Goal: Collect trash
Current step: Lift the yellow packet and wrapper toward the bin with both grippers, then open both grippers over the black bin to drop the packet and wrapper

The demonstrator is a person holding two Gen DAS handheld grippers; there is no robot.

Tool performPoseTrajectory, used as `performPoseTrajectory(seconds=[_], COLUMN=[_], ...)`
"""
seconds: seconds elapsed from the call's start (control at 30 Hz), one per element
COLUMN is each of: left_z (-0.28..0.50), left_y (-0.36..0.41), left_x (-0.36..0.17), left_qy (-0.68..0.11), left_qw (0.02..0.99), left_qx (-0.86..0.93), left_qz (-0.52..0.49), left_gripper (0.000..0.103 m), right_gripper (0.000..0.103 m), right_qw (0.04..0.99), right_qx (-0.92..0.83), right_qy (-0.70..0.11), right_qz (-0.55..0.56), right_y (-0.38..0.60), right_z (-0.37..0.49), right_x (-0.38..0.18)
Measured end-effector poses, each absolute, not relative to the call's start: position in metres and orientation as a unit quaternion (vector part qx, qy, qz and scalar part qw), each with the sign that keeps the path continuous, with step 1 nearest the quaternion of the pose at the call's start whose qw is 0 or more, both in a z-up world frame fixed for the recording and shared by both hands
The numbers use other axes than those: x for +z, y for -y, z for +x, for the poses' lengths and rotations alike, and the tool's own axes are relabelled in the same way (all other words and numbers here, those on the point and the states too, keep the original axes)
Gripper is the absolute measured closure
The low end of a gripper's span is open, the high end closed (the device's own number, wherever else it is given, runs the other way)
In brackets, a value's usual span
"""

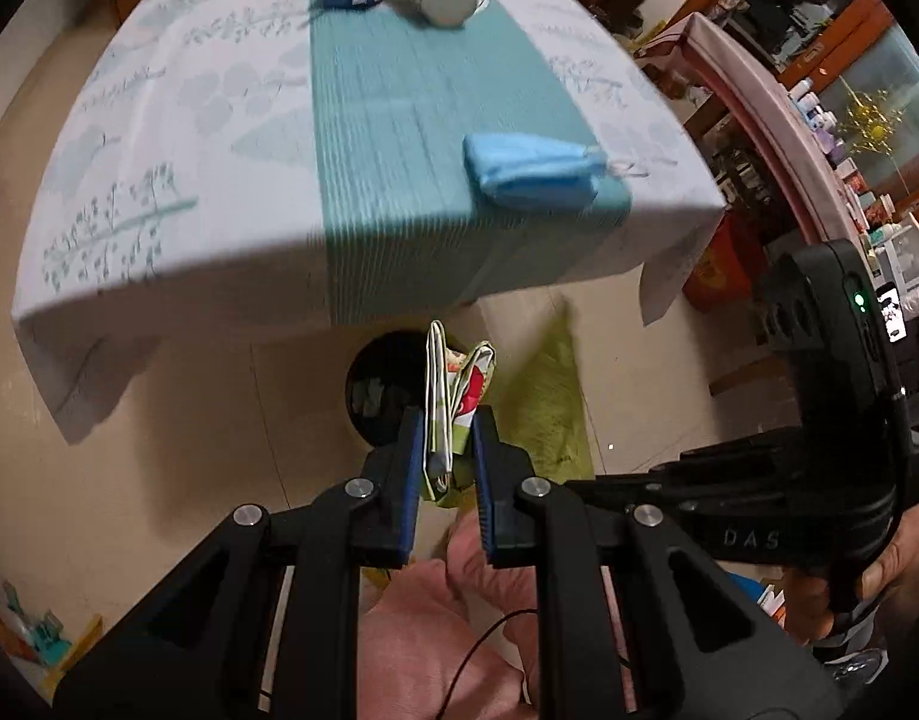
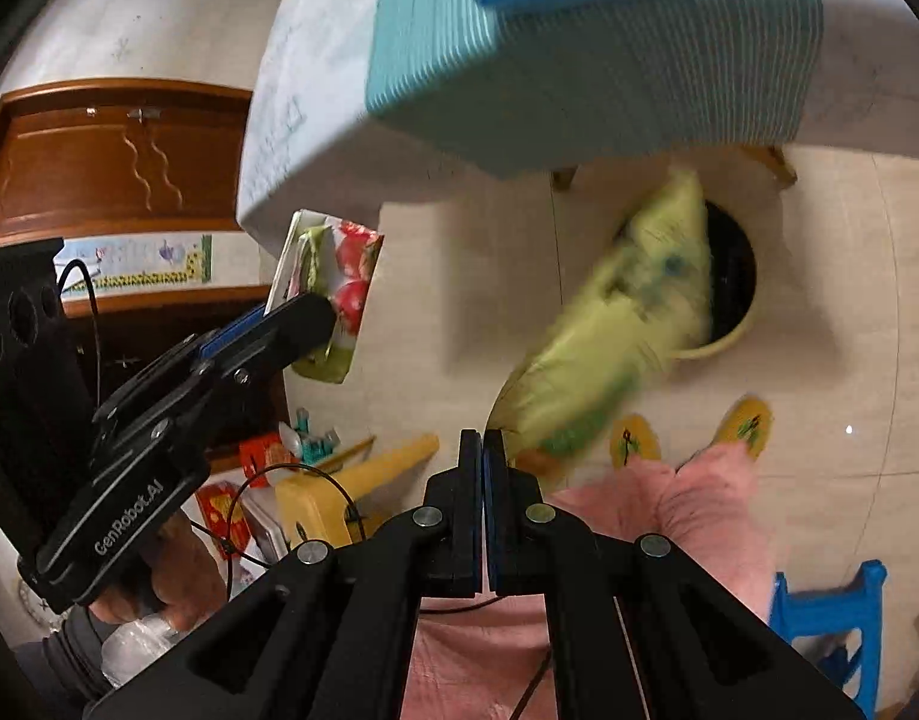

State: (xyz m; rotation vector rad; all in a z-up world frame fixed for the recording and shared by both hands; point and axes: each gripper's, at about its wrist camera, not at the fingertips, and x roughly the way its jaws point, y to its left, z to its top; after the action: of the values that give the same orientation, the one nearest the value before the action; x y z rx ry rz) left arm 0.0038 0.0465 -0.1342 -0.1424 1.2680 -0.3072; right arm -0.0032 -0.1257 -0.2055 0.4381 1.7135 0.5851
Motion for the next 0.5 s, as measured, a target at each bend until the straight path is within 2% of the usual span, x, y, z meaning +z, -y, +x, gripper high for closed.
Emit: performPoseTrajectory(seconds=[0.27,0.5], left_z=[0.004,0.019], left_y=[-0.047,-0.024], left_x=[-0.212,-0.326], left_qy=[-0.622,-0.64], left_qw=[0.771,0.759], left_qx=[-0.1,-0.079], left_qz=[-0.095,-0.089], left_gripper=[0.09,0.09], right_gripper=[0.102,0.102], right_qw=[0.588,0.606], right_qx=[0.221,0.184], right_qy=[-0.758,-0.757], right_qz=[0.176,0.161], right_y=[0.122,0.12], right_z=[0.0,0.03], right_x=[-0.304,-0.418])
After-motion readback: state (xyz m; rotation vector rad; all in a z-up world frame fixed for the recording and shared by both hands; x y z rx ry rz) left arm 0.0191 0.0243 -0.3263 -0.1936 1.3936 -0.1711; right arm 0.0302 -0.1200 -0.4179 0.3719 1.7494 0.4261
